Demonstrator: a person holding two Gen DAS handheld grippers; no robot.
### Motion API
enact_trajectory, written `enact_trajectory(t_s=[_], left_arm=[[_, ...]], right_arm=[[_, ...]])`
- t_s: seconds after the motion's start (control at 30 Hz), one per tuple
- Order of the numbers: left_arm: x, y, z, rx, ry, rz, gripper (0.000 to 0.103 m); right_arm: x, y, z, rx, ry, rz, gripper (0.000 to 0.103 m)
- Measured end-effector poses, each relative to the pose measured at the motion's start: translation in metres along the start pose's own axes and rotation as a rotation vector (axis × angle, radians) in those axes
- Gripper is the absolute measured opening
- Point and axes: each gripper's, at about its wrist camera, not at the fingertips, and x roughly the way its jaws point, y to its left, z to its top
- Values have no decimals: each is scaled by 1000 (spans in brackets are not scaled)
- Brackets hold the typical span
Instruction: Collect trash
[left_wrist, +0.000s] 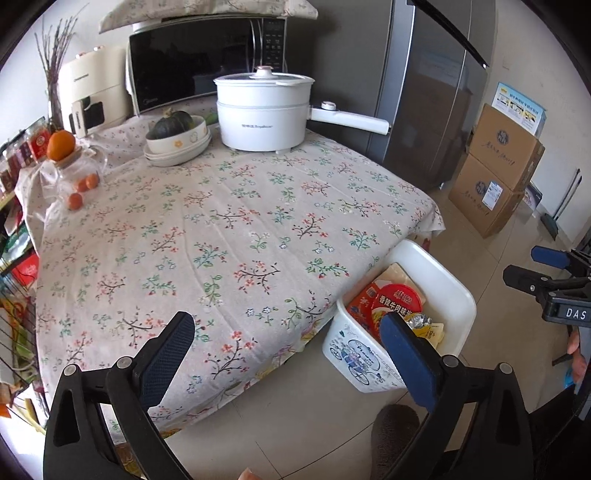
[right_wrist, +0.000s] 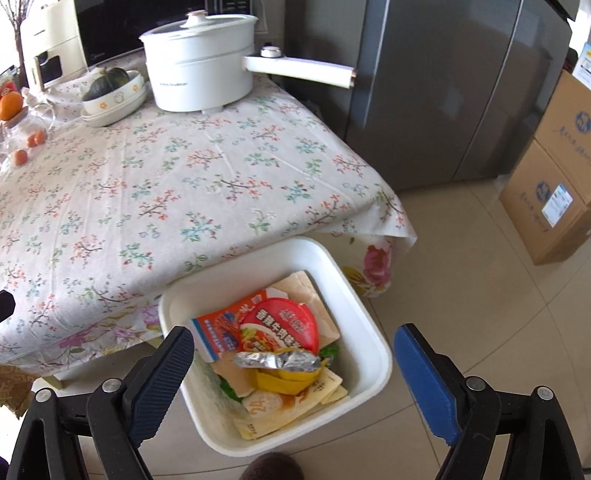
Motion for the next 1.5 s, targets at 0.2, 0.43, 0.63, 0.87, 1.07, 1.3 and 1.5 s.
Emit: enact_trajectory(t_s=[0.2,0.43,0.63,0.87,1.07,1.3,1.5], left_arm=[[-42,23,-16,-69,-51,66,103],[-70,56,-42,-195,-78,82,103],[-90,63,-51,-202,-113,159,103],[-105,65,-54,-215,-157,191,103],[-106,61,-53,-200,-169,205,103],[-108,54,-53,-168,-182,206,103],[-109,54,-53,-164,-181,199,103]], right_arm=[[-29,53,-7,-83,-115,-4,102],[-51,85,-14,-101,-198,31,102],[-61,95,-22,-118,-227,39,102],[-65,99,-28,-134,-252,16,102],[-61,99,-28,-126,-235,8,102],[-61,99,-29,-129,-240,7,102],[-61,98,-29,-124,-241,6,102]])
